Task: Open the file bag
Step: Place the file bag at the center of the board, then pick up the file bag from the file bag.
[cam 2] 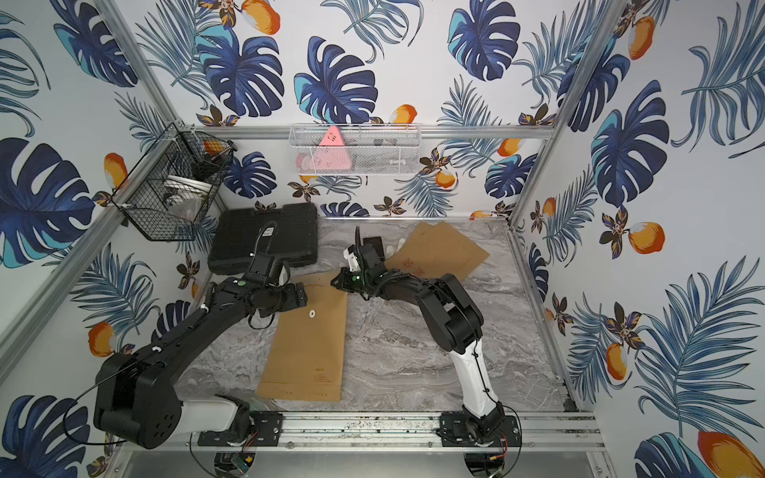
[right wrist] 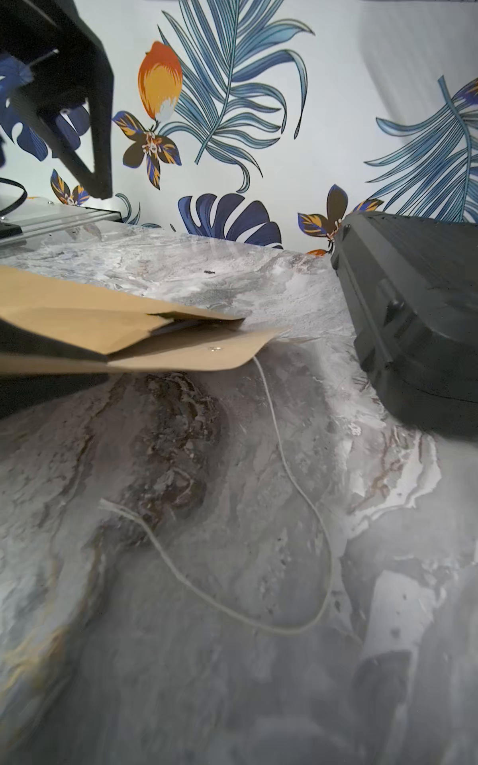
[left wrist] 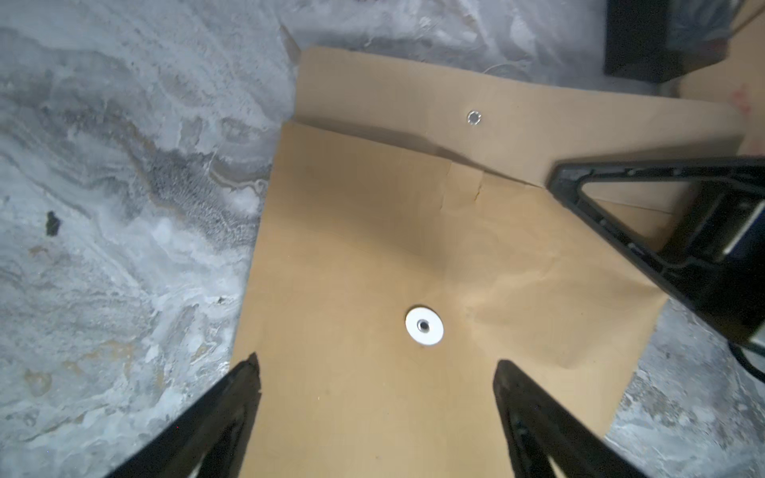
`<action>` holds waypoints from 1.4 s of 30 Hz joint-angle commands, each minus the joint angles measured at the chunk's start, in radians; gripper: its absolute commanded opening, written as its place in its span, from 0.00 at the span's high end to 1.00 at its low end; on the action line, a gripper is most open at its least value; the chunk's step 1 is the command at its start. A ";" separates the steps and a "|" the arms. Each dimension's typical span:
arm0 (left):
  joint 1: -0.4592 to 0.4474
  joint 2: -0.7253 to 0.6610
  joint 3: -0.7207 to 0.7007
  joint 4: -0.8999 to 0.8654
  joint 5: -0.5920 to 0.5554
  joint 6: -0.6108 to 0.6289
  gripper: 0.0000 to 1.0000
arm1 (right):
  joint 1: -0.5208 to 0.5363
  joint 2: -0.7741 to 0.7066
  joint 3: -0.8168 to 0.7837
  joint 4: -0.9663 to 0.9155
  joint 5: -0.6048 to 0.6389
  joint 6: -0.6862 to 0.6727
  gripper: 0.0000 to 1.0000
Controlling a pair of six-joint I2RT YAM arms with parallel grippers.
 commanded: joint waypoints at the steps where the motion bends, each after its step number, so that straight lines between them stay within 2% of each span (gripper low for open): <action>1: 0.002 -0.002 -0.052 0.066 -0.034 -0.086 0.07 | 0.005 0.060 0.054 0.040 0.021 -0.001 1.00; 11: 0.001 0.061 -0.091 0.114 -0.037 -0.094 0.07 | 0.006 0.216 0.223 -0.030 -0.018 -0.051 0.99; 12: 0.002 0.065 -0.093 0.116 -0.037 -0.092 0.07 | 0.007 0.223 0.236 -0.041 -0.017 -0.055 0.91; 14: 0.001 0.064 -0.093 0.120 -0.040 -0.089 0.06 | 0.005 0.227 0.245 -0.049 -0.018 -0.061 0.66; 17: 0.000 0.034 -0.090 0.106 -0.082 -0.089 0.05 | -0.003 0.192 0.227 -0.066 0.004 -0.076 0.39; 20: -0.005 -0.030 -0.092 0.089 -0.151 -0.096 0.03 | -0.023 0.113 0.158 -0.058 0.025 -0.080 0.20; 23: -0.013 -0.096 -0.112 0.105 -0.154 -0.076 0.03 | -0.049 0.002 0.049 -0.051 0.080 -0.083 0.07; 27: -0.072 -0.117 -0.124 0.148 -0.105 -0.040 0.02 | -0.077 -0.157 -0.106 -0.070 0.164 -0.102 0.05; 34: -0.276 0.006 -0.105 0.352 -0.019 -0.020 0.04 | -0.147 -0.453 -0.324 -0.195 0.321 -0.140 0.06; 38: -0.356 0.125 -0.033 0.459 0.025 0.017 0.07 | -0.256 -0.592 -0.472 -0.206 0.314 -0.121 0.09; 42: -0.408 0.291 0.134 0.465 0.048 0.074 0.14 | -0.372 -0.715 -0.585 -0.234 0.271 -0.075 0.12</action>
